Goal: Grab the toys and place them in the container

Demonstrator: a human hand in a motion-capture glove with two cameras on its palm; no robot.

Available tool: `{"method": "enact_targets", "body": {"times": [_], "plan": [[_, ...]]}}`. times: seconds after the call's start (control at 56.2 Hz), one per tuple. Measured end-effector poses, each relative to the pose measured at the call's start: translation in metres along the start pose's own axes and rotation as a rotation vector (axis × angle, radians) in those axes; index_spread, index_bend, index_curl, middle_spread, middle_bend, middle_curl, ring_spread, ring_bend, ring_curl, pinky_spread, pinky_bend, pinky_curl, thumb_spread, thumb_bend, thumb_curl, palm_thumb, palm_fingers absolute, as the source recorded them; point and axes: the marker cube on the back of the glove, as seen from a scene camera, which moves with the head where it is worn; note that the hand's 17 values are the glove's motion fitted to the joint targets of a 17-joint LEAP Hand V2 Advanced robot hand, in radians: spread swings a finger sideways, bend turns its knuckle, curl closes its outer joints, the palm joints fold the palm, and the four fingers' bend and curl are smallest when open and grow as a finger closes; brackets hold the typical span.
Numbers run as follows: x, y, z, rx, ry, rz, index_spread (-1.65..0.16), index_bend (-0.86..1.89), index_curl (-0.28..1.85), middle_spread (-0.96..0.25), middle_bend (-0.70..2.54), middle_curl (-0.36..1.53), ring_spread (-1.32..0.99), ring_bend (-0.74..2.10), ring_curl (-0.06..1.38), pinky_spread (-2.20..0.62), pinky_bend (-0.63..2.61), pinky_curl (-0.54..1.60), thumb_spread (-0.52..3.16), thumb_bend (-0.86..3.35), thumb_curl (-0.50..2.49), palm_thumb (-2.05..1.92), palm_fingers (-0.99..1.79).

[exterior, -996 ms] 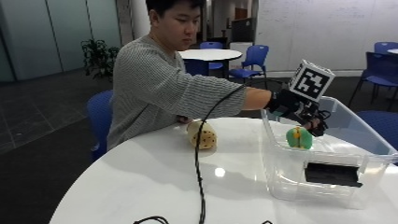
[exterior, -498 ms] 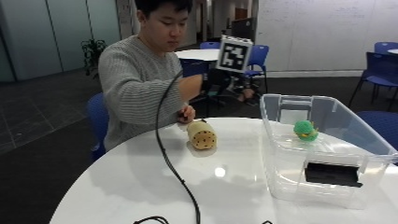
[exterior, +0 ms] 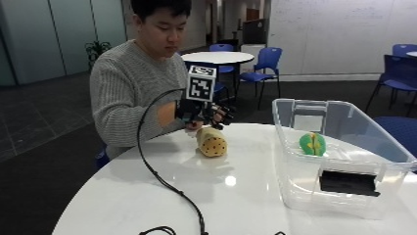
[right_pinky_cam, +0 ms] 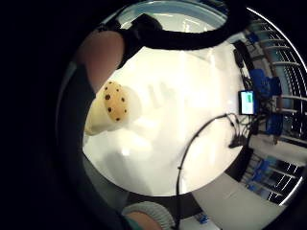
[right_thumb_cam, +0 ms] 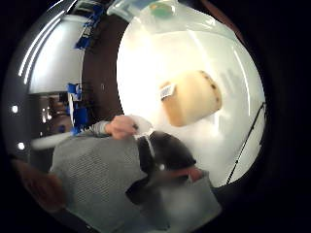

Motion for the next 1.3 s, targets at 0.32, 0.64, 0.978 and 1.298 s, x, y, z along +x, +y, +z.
{"method": "enact_targets", "body": {"times": [0.32, 0.64, 0.978, 1.298], "plan": [[-0.032, -0.018, 0.094, -0.141, 0.050, -0.007, -0.35, 0.15, 0.26, -0.18, 0.17, 0.37, -0.18, 0.46, 0.24, 0.02, 0.87, 0.37, 1.22, -0.01, 0.30, 0.04, -0.08], [-0.036, -0.027, 0.107, -0.008, 0.068, -0.002, -0.38, 0.20, 0.32, -0.23, 0.26, 0.39, -0.26, 0.52, 0.25, -0.13, 0.96, 0.37, 1.35, 0.08, 0.38, 0.27, 0.37], [0.015, -0.037, -0.111, 0.227, 0.185, -0.049, -0.38, 0.16, 0.33, -0.28, 0.40, 0.47, -0.38, 0.69, 0.34, -0.27, 0.98, 0.37, 1.37, 0.12, 0.49, 0.42, 0.54], [0.029, -0.105, -0.181, 0.296, 0.242, 0.023, -0.38, 0.16, 0.34, -0.29, 0.42, 0.51, -0.40, 0.72, 0.36, -0.28, 1.00, 0.37, 1.35, 0.08, 0.54, 0.43, 0.53]]}}
